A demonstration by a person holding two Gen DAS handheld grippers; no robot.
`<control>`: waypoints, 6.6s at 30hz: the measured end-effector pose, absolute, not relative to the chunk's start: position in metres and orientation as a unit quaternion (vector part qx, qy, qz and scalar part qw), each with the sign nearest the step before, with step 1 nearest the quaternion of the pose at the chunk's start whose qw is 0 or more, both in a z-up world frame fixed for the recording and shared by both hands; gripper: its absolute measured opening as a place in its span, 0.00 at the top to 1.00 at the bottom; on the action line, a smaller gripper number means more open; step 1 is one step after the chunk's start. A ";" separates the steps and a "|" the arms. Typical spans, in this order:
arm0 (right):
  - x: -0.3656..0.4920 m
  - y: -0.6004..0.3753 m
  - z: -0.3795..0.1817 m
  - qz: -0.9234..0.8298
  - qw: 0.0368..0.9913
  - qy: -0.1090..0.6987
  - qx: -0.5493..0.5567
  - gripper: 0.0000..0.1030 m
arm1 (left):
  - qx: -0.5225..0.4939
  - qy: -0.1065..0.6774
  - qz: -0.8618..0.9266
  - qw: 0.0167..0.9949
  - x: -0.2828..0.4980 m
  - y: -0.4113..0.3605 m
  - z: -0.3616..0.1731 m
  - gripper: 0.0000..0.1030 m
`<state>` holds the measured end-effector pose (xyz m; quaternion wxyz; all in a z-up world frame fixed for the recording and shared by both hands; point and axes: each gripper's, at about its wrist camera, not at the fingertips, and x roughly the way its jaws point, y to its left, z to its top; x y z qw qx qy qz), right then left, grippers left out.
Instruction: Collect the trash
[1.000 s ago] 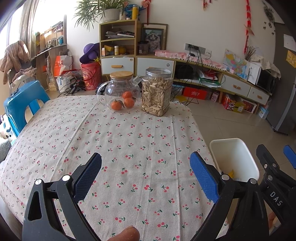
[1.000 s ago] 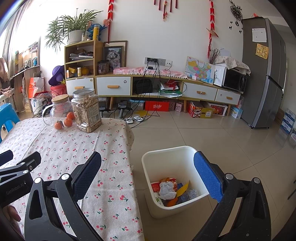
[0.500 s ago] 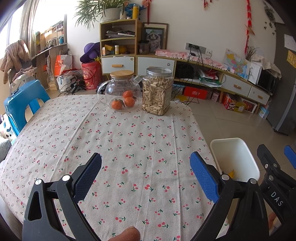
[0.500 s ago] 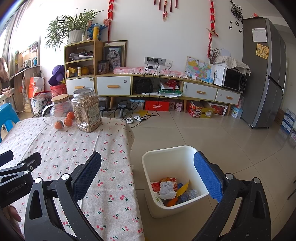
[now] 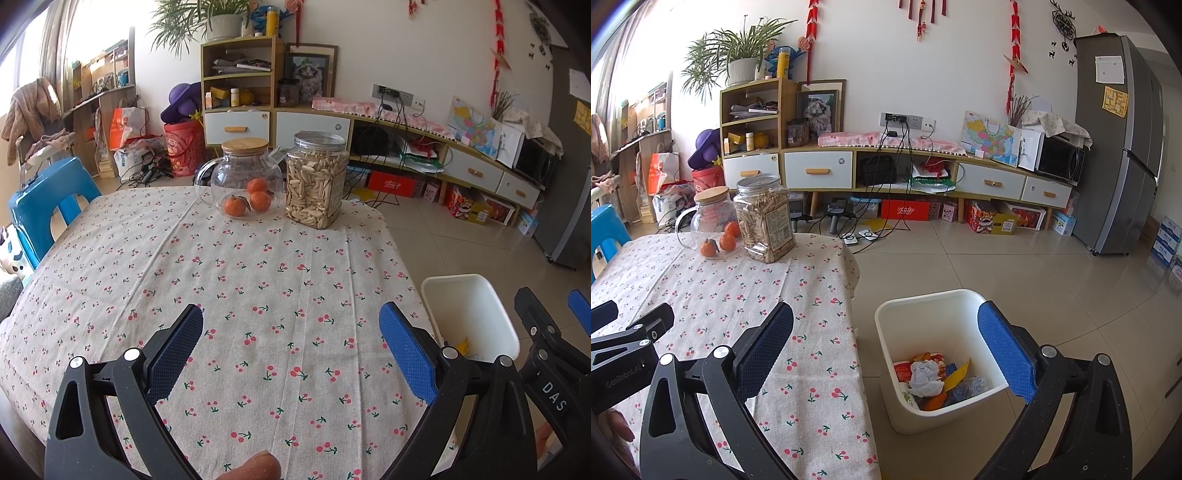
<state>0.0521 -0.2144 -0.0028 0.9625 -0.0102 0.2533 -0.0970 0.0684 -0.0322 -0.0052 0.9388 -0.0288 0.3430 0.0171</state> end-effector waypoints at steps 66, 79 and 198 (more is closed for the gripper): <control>0.053 -0.222 -0.001 -0.084 0.956 0.282 0.006 0.07 | -0.031 0.345 0.009 0.938 0.068 -0.044 0.002 0.07; 0.054 -0.222 -0.001 -0.084 0.955 0.283 0.006 0.07 | -0.035 0.349 0.012 0.936 0.070 -0.042 0.000 0.07; 0.056 -0.221 0.002 -0.085 0.956 0.282 0.007 0.07 | -0.049 0.354 0.012 0.934 0.070 -0.037 -0.006 0.07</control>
